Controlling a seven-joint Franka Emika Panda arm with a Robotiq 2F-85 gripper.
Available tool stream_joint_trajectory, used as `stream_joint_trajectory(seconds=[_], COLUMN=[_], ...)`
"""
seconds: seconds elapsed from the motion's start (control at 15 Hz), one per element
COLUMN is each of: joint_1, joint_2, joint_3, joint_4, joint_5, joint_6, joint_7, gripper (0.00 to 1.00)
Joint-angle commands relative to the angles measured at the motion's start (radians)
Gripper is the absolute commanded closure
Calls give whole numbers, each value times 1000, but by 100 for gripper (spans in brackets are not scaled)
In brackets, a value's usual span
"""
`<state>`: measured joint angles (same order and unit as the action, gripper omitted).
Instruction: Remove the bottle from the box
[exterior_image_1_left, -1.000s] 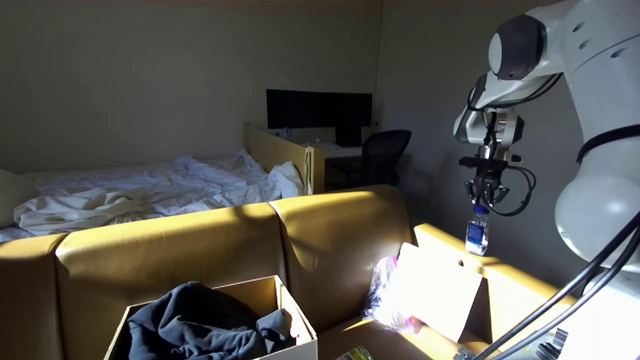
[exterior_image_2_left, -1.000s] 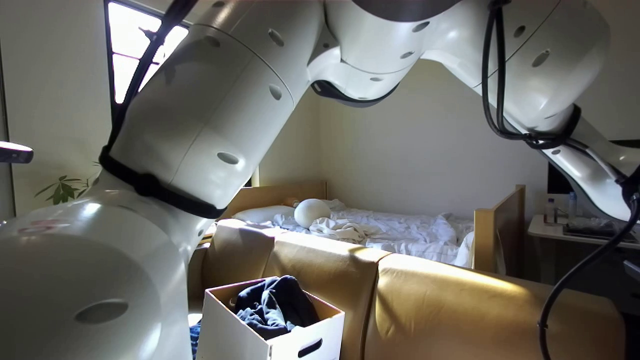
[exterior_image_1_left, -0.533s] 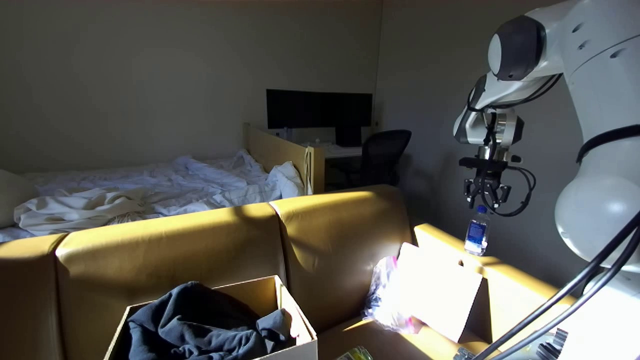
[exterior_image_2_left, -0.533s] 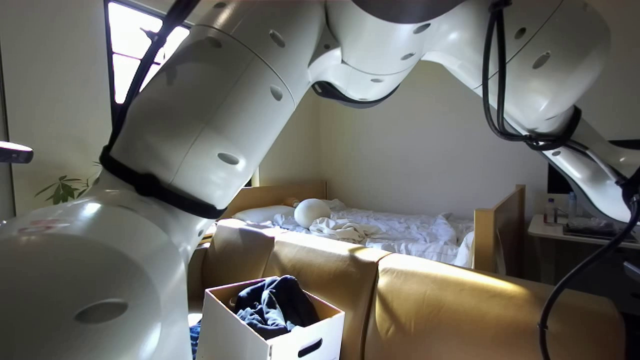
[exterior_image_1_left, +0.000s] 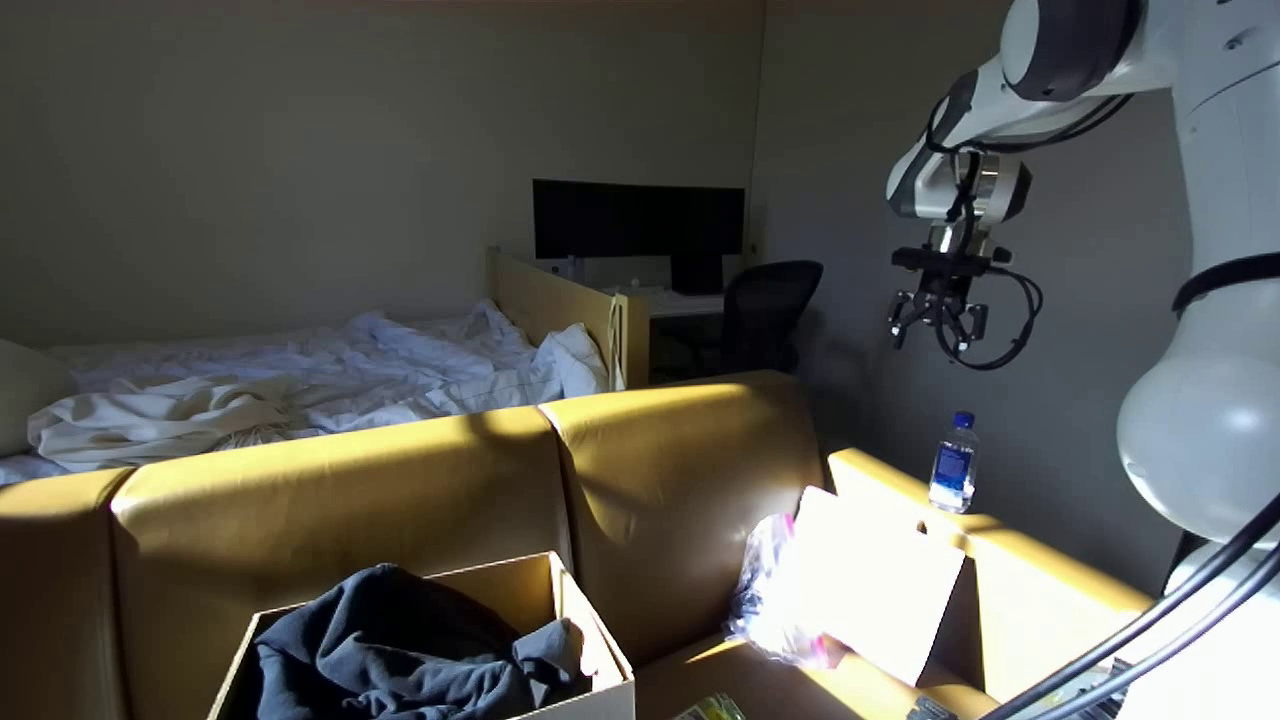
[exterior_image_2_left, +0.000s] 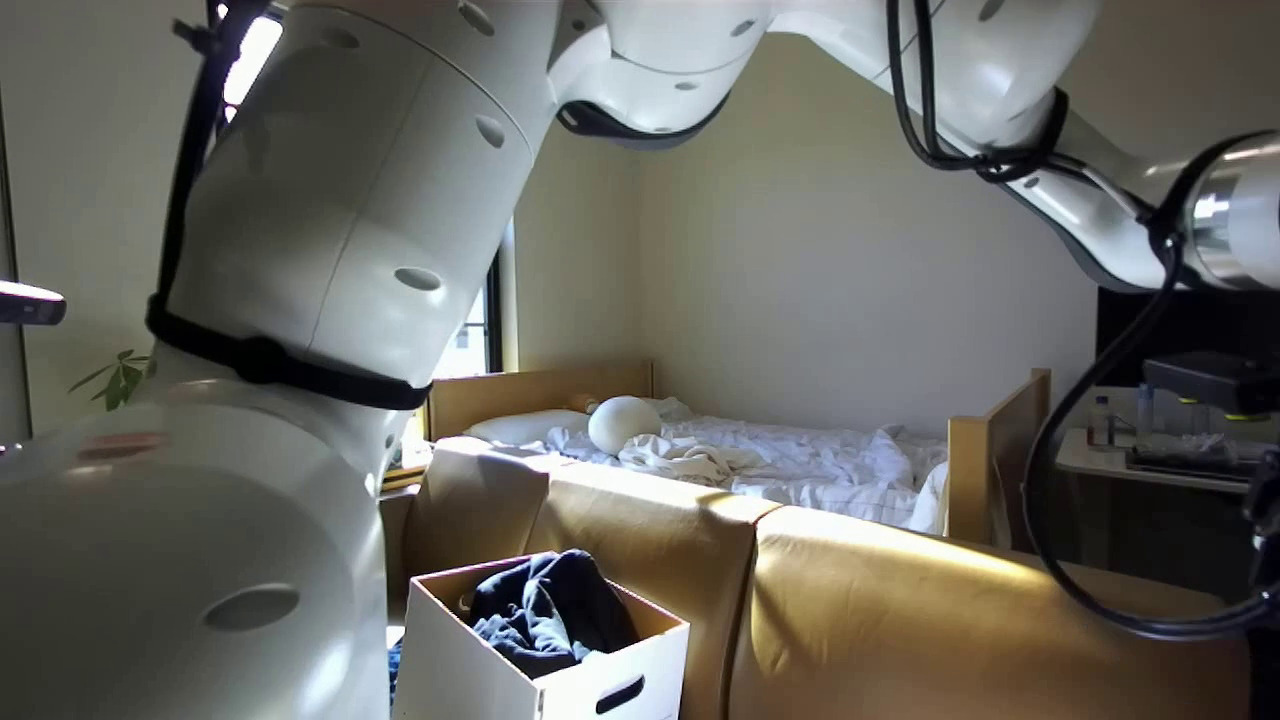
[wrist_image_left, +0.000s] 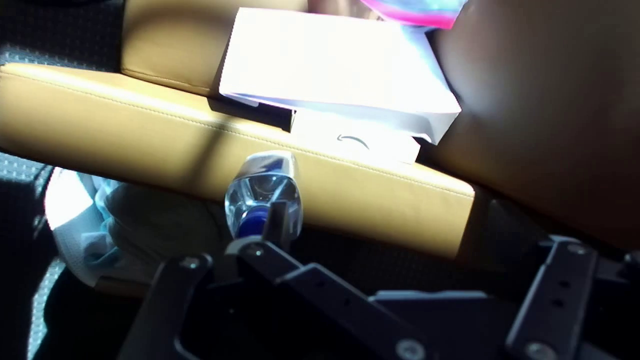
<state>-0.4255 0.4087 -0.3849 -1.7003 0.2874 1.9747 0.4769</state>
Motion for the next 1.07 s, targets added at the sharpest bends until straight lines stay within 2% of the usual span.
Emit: stream_joint_trajectory(seconds=[0.0, 0.27, 0.6, 1.0], joint_1=[61, 180, 298, 365], joint_2=[-154, -305, -408, -526], joint_3=[55, 124, 219, 304], joint_4=[-32, -125, -254, -278], joint_5=[-15, -80, -221, -421], joint_6=[-138, -236, -246, -292], joint_7=[-52, -45, -54, -119], gripper=[0, 0, 0, 0])
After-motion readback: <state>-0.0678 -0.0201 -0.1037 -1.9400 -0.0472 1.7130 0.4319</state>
